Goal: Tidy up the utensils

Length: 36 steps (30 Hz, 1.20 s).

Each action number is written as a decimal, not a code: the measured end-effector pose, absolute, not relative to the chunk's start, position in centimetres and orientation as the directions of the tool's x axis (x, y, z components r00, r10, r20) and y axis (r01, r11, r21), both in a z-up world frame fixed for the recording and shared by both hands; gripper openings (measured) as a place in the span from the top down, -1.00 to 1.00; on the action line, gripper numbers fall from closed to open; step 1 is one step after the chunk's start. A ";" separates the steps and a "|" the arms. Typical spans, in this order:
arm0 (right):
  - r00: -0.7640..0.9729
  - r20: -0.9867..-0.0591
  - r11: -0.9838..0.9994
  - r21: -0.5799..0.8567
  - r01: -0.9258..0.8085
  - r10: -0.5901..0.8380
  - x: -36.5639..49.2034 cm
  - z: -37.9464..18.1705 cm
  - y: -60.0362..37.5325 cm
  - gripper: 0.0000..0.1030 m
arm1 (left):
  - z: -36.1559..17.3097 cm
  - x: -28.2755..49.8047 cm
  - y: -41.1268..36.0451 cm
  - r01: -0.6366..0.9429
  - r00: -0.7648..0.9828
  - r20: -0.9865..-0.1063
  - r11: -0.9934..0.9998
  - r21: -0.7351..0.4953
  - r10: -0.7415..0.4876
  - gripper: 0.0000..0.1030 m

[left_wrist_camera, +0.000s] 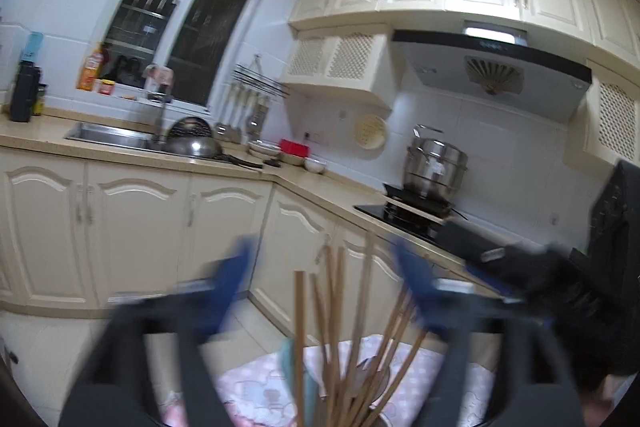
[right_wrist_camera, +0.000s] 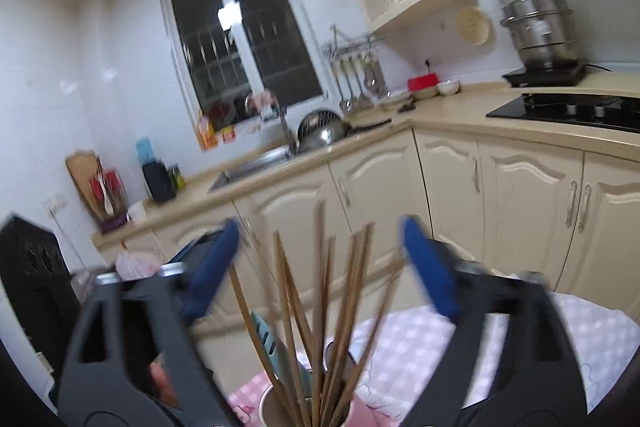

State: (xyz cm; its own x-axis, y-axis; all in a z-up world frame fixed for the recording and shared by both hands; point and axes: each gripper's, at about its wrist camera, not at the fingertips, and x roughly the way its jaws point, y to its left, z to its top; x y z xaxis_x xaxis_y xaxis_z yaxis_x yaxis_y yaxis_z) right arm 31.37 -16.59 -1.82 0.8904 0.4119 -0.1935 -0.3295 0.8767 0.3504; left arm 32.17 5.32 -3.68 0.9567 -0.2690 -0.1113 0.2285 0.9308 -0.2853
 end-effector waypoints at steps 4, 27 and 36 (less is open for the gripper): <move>0.909 -0.185 0.897 0.321 -0.302 0.372 29.6 -0.1 -17.9 -0.88 | -2.3 30.0 6.8 0.196 0.968 -0.100 0.941 -0.277 -0.231 -0.85; 0.892 -0.371 0.959 0.214 -0.188 0.258 16.2 2.3 -20.2 -0.88 | 2.7 13.0 5.4 -0.055 0.952 -0.305 0.997 -0.057 0.035 -0.91; 0.901 -0.370 0.972 0.145 -0.186 0.228 10.9 1.0 -19.4 -0.88 | 2.1 7.6 3.8 -0.073 0.952 -0.300 0.996 -0.046 0.056 -0.91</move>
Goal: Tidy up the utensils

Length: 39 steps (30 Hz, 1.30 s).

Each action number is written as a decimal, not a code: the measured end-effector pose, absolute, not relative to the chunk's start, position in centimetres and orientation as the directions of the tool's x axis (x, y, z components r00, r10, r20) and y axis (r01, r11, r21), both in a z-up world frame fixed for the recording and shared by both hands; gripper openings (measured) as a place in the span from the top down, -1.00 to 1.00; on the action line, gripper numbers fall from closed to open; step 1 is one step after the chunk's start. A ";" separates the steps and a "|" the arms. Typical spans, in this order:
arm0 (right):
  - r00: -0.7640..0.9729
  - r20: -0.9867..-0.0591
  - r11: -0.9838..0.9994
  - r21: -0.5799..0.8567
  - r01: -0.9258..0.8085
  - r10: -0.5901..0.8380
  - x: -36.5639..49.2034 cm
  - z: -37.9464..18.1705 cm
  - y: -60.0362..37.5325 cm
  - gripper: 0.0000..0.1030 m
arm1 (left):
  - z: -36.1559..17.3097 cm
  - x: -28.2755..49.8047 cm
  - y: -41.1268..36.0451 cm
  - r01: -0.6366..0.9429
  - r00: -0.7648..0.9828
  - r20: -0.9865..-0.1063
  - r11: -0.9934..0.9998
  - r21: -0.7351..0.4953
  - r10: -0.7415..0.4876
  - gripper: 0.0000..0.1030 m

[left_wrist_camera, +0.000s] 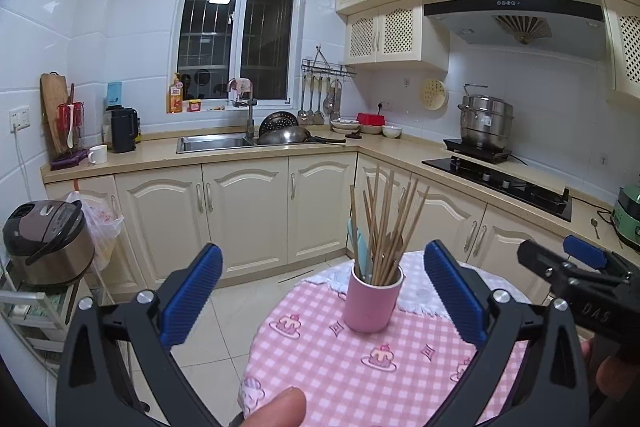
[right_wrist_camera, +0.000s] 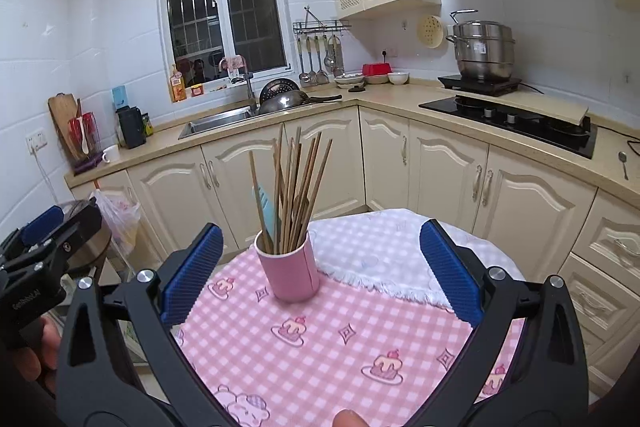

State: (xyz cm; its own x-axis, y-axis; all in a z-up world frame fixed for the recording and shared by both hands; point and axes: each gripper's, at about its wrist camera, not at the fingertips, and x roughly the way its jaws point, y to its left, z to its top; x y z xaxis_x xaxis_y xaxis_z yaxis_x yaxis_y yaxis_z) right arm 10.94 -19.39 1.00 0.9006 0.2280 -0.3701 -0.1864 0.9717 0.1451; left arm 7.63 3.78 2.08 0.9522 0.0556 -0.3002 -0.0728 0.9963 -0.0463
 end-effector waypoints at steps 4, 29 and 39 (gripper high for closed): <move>0.906 -0.364 0.975 0.127 -0.181 0.215 9.2 0.6 -19.2 -0.88 | 1.6 5.8 2.9 -0.068 0.952 -0.301 0.997 -0.037 0.054 -0.91; 0.934 -0.302 0.981 0.102 -0.168 0.191 4.2 0.9 -18.8 -0.88 | 1.7 0.7 2.5 -0.071 0.962 -0.265 0.997 -0.029 0.061 -0.91; 0.933 -0.301 0.979 0.102 -0.175 0.198 4.2 1.1 -18.8 -0.88 | 1.8 0.7 2.8 -0.081 0.961 -0.268 0.996 -0.029 0.070 -0.92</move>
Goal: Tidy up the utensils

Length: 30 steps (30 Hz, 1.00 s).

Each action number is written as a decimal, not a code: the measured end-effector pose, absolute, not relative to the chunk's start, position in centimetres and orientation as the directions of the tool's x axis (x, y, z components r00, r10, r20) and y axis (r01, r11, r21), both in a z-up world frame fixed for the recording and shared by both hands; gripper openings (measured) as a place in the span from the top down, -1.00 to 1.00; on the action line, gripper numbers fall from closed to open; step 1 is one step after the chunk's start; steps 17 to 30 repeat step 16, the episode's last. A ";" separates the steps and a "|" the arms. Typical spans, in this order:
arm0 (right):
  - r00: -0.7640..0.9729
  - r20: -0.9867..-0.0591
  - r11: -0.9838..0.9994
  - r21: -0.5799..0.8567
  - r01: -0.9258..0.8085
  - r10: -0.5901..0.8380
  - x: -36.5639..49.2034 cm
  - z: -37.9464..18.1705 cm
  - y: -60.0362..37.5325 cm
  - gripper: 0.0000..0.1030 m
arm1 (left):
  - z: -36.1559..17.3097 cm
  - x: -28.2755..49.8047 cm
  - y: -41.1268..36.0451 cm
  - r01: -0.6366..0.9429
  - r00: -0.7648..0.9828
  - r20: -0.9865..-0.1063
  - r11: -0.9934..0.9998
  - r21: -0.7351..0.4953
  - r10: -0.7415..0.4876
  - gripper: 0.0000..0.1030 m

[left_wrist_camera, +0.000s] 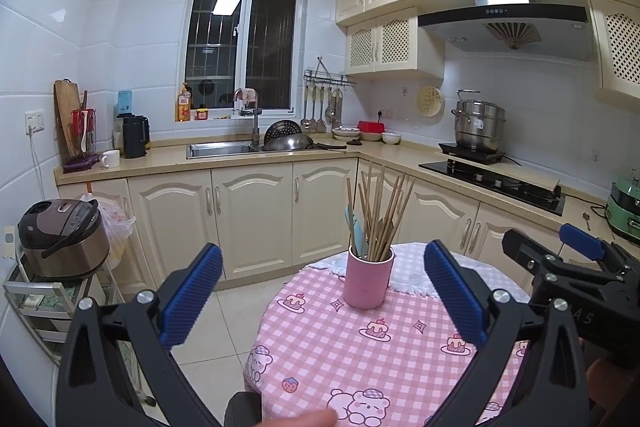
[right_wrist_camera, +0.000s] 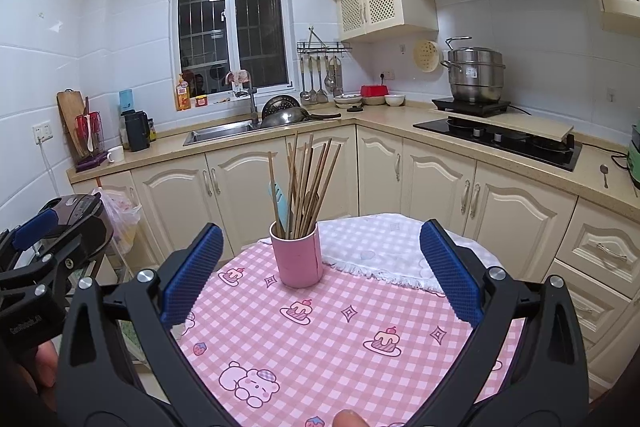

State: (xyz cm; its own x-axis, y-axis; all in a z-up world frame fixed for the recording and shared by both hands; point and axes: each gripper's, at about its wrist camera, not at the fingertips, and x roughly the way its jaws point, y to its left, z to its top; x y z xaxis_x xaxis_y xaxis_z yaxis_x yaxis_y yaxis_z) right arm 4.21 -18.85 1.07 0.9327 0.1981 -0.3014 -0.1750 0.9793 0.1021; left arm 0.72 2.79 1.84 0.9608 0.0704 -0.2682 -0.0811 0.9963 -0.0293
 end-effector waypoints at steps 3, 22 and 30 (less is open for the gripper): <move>0.931 -0.305 0.979 0.102 -0.175 0.198 4.2 1.0 -18.8 -0.88 | 1.8 0.8 2.8 -0.065 0.961 -0.270 0.997 -0.039 0.053 -0.91; 0.928 -0.315 0.979 0.111 -0.173 0.200 4.6 0.7 -18.9 -0.88 | 1.6 1.2 2.3 -0.090 0.957 -0.276 0.996 -0.008 0.084 -0.92; 0.928 -0.315 0.979 0.111 -0.173 0.200 4.6 0.7 -18.9 -0.88 | 1.6 1.2 2.3 -0.090 0.957 -0.276 0.996 -0.008 0.084 -0.92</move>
